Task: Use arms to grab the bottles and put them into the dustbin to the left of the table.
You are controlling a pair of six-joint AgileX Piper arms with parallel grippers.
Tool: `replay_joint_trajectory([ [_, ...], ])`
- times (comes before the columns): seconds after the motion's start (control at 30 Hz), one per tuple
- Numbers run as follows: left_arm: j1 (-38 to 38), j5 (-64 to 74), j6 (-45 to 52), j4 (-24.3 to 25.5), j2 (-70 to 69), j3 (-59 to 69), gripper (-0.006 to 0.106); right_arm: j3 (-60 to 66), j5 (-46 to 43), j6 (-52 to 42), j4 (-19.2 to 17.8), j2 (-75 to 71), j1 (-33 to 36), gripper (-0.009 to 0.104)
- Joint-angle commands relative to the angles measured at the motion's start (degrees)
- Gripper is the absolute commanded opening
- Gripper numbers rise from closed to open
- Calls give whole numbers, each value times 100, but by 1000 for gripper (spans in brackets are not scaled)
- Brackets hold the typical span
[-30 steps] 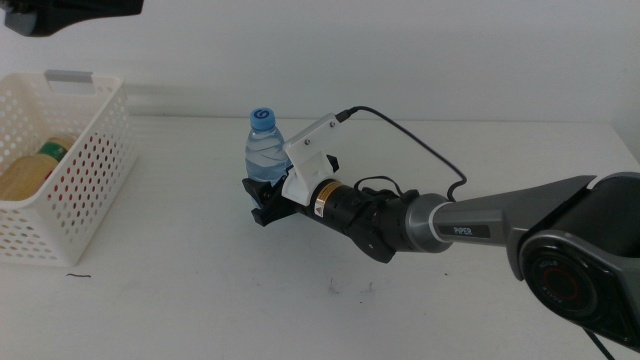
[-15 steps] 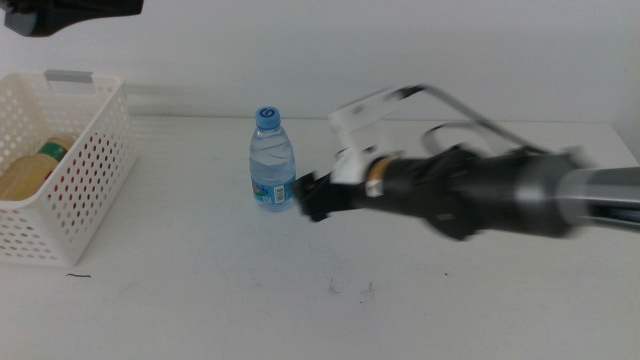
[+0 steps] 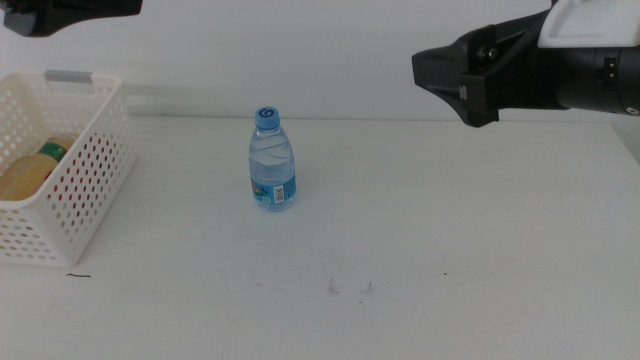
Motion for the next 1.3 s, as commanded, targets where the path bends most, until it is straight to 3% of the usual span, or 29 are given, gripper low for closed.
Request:
replay_joint_trajectory([
  [0.0, -11, -73, -7, 5, -14, -2, 93, -19, 99, -75, 15, -47, 12, 88],
  [0.23, -11, -73, -7, 5, -14, -2, 93, -19, 111, -75, 15, -34, 12, 88],
  [0.33, -214, -649, -34, 270, -53, 284, 93, -19, 111, -75, 15, -34, 12, 88],
  [0.4, -674, -1637, -440, 769, -192, 888, 93, -19, 111, -75, 15, -35, 12, 88],
  [0.5, -1747, -3802, -1769, 2118, -474, 2334, 93, -19, 111, -75, 15, -35, 12, 88],
  [0.57, -2271, -5983, -2619, 3044, -513, 3601, 93, -19, 111, -75, 3, -35, 12, 88],
  [0.6, -2325, -6908, -2846, 3244, -464, 4090, 93, -19, 111, -75, 3, -35, 12, 88],
  [0.67, -2298, -8645, -3209, 3041, -240, 5088, 93, -19, 101, -75, 1, -35, 12, 88],
  [0.73, -2293, -9384, -3523, 2791, 58, 5740, 93, -19, 101, -75, 1, -35, 12, 88],
  [0.9, -2293, -9736, -3387, 2041, 742, 6498, 93, -19, 101, -75, 1, -35, 12, 88],
  [1.13, -2284, -10049, -3319, 2112, 1599, 6445, 93, -19, 101, -75, 1, -35, 12, 87],
  [1.27, -2102, -11331, -3368, 2208, 2420, 6384, 93, -19, 101, -75, 1, -35, 12, 87],
])
